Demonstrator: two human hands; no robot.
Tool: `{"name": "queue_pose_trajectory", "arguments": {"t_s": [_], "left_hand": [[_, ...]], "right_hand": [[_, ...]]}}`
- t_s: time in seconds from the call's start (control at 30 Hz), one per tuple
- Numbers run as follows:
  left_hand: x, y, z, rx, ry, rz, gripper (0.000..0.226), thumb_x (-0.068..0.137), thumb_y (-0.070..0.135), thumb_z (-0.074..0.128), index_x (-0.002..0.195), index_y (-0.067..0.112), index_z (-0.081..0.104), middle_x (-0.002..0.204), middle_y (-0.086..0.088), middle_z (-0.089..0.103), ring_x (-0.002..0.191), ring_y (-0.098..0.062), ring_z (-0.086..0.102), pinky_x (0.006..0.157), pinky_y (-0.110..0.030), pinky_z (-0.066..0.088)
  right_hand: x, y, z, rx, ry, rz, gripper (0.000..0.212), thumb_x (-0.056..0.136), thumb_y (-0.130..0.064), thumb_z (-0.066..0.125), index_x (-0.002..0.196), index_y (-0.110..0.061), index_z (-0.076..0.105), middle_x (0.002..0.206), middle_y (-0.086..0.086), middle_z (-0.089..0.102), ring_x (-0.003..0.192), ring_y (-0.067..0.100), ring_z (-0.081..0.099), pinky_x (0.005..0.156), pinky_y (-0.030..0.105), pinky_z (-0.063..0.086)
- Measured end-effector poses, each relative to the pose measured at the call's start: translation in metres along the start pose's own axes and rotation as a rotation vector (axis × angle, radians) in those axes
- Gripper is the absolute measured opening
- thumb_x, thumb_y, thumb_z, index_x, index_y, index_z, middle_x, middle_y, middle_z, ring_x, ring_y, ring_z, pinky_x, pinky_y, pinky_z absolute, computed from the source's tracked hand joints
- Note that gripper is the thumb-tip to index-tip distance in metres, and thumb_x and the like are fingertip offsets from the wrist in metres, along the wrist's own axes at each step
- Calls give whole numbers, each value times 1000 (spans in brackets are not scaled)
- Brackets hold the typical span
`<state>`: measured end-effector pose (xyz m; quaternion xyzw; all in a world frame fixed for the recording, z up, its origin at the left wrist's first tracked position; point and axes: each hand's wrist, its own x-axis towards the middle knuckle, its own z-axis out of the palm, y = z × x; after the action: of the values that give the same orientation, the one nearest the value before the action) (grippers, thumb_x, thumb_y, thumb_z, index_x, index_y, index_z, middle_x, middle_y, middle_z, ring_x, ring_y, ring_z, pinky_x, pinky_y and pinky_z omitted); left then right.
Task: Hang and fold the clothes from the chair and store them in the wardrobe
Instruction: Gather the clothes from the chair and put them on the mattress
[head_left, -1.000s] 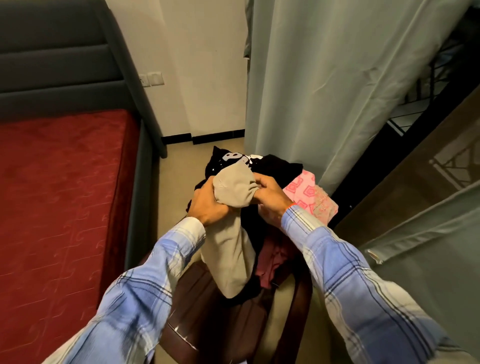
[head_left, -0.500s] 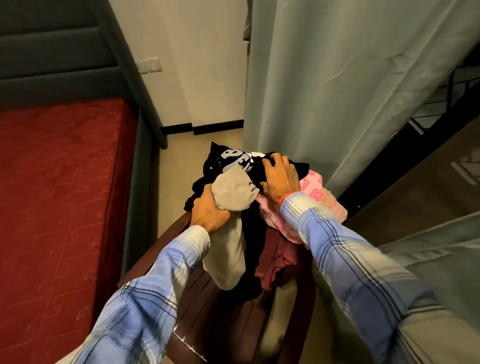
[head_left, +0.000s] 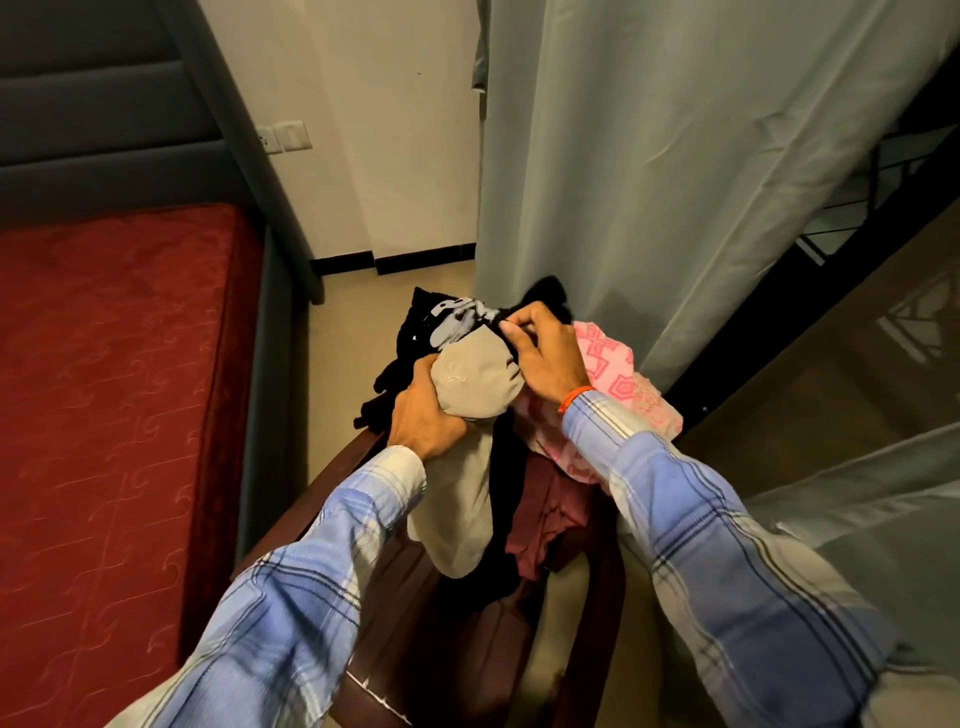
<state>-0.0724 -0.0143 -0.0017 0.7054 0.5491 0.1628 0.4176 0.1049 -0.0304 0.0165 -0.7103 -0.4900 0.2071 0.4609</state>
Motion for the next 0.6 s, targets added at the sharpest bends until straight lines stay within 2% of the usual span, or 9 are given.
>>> {"name": "queue_pose_trajectory", "arguments": {"t_s": [0.07, 0.13, 0.17, 0.2, 0.23, 0.33, 0.43, 0.5, 0.6], "left_hand": [[-6, 9, -1, -16, 47, 90, 111, 66, 33, 85, 152, 22, 16, 152, -11, 33, 134, -31, 38, 104, -33, 32], [-9, 14, -5, -50, 132, 169, 112, 70, 29, 85, 154, 21, 12, 159, -12, 15, 141, -25, 27, 100, -29, 25], [-11, 15, -9, -61, 173, 227, 103, 74, 30, 81, 154, 24, 16, 159, -12, 15, 142, -25, 26, 99, -29, 23], [-11, 14, -13, -81, 194, 280, 90, 77, 36, 74, 151, 34, 22, 158, -11, 22, 142, -25, 28, 115, -36, 21], [-10, 10, -18, -100, 211, 299, 75, 81, 41, 66, 145, 45, 28, 154, -8, 31, 139, -25, 34, 111, -52, 33], [-13, 6, -29, 77, 273, 281, 38, 92, 34, 54, 129, 42, 49, 136, -2, 50, 127, -25, 39, 106, -33, 25], [-18, 7, -31, 259, 191, 374, 12, 90, 11, 57, 92, 20, 66, 92, 0, 64, 87, -12, 51, 86, -32, 39], [-20, 8, -28, 409, 108, 324, 25, 90, 11, 57, 69, 16, 46, 60, 8, 41, 58, -12, 35, 57, -26, 31], [-21, 8, -21, 491, 111, 217, 22, 91, 21, 53, 74, 15, 42, 65, 4, 44, 65, -25, 48, 60, -29, 33]], "right_hand": [[-10, -21, -3, 225, -57, 8, 7, 97, -11, 57, 95, -5, 60, 74, -6, 63, 65, -6, 56, 66, 13, 41], [-21, -42, -7, 507, -124, 66, 12, 100, -6, 50, 91, -5, 58, 63, -15, 61, 59, -7, 54, 62, 9, 41], [-26, -52, -10, 665, -181, 116, 16, 100, -5, 48, 88, -4, 58, 63, -14, 63, 61, -5, 57, 64, 11, 45], [-32, -59, -13, 817, -257, 171, 17, 100, -5, 47, 87, -4, 57, 68, -10, 66, 67, 0, 61, 68, 15, 49], [-38, -63, -16, 948, -334, 216, 15, 97, -6, 49, 86, -3, 58, 73, -3, 68, 72, 6, 65, 72, 19, 52], [-53, -67, -27, 1182, -488, 326, 15, 85, -6, 50, 82, -3, 65, 77, 6, 70, 75, 15, 69, 72, 25, 56], [-60, -56, -27, 1180, -414, 474, 29, 92, -4, 41, 87, -3, 70, 85, 12, 71, 78, 20, 71, 71, 26, 58], [-56, -39, -21, 1083, -283, 565, 24, 92, -4, 46, 97, 3, 68, 92, 15, 71, 83, 23, 71, 74, 29, 58], [-45, -7, -17, 494, -81, 541, 14, 88, -9, 61, 76, -10, 68, 70, 1, 67, 68, 10, 62, 70, 29, 48]]}}
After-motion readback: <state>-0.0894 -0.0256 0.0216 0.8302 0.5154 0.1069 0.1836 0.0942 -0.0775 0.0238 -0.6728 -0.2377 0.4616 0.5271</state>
